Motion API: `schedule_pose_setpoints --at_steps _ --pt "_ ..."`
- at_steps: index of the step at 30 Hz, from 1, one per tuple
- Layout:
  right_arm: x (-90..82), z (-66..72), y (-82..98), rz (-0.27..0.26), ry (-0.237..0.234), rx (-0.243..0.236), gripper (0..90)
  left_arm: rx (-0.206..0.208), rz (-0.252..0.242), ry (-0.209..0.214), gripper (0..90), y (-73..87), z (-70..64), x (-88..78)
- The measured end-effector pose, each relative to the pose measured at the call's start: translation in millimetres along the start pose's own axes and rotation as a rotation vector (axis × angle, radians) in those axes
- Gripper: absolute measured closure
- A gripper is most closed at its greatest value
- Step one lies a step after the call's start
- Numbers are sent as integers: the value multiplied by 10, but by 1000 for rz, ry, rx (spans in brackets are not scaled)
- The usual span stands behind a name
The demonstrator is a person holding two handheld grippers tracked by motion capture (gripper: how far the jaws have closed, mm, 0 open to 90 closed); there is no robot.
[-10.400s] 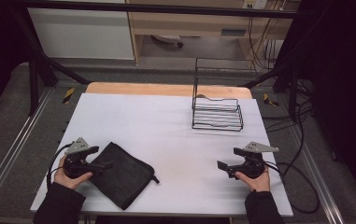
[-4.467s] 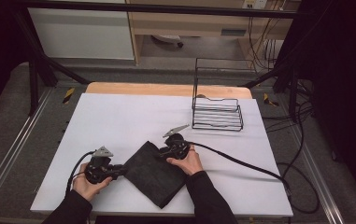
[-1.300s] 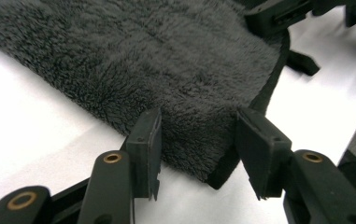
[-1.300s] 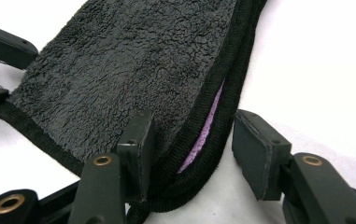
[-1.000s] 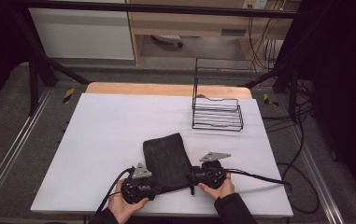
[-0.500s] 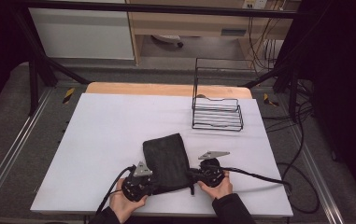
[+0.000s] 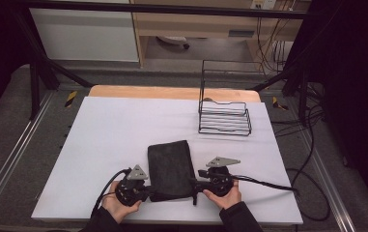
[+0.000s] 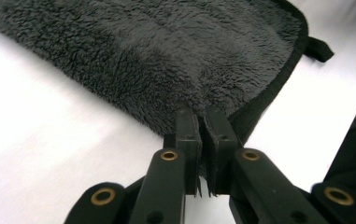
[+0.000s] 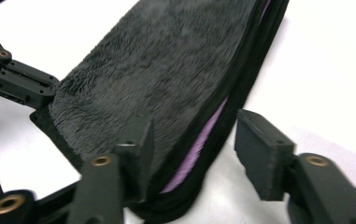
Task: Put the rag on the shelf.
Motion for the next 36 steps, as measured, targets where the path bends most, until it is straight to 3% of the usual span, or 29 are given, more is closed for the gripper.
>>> schedule_pose_setpoints --at_steps 5,8,12,18,22,26,36 --pt "-7 -28 4 -8 5 -18 378 25 23 -13 856 28 48 -81" --pt "-17 -31 1 -17 9 -24 338 18 29 -11 855 74 117 -148" --pt "-21 -38 -4 -27 6 -37 274 28 22 -7 852 131 193 -207" --pt "8 -60 -2 -11 6 -68 193 57 -8 -15 811 182 173 -232" --pt "-14 -100 -35 -31 3 -61 149 39 -51 -49 628 168 206 -313" --pt "-19 -141 -65 -39 7 -71 122 22 -90 -66 535 102 275 -343" --pt "-3 -204 -128 -42 16 -81 86 -23 -122 -76 205 -93 518 -324"
Point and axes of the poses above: each handheld gripper's, and its own axes: x roughly forward along the jaws, y roughly out of its underside, z roughly to its left, the point moved 2 cm from there along x, roughly forward along the jaws, and after that the axes turned 5 degrees about -z, right-handed, at the moved point
